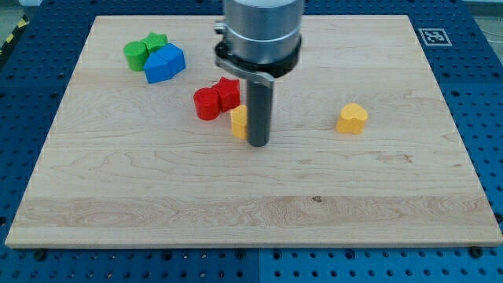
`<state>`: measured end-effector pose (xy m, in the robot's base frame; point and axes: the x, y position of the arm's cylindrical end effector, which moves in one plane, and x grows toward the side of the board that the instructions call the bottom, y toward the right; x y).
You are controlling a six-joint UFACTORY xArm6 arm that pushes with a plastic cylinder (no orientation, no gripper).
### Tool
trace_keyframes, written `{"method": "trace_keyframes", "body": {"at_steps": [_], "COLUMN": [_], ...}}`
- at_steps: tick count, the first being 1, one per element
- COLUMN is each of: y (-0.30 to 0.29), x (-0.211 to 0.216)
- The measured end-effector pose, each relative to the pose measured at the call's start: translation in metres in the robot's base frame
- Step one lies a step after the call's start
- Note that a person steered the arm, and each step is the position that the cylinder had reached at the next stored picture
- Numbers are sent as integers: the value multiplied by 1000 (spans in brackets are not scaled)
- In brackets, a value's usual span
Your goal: Move your arm to the right of the yellow heart
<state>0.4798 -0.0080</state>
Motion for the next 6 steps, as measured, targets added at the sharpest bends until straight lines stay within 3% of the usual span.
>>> {"method": "trace_keyframes", "body": {"at_steps": [2,4,5,6], "y": [-41,77,153,193], "x": [-3,8,41,34]}}
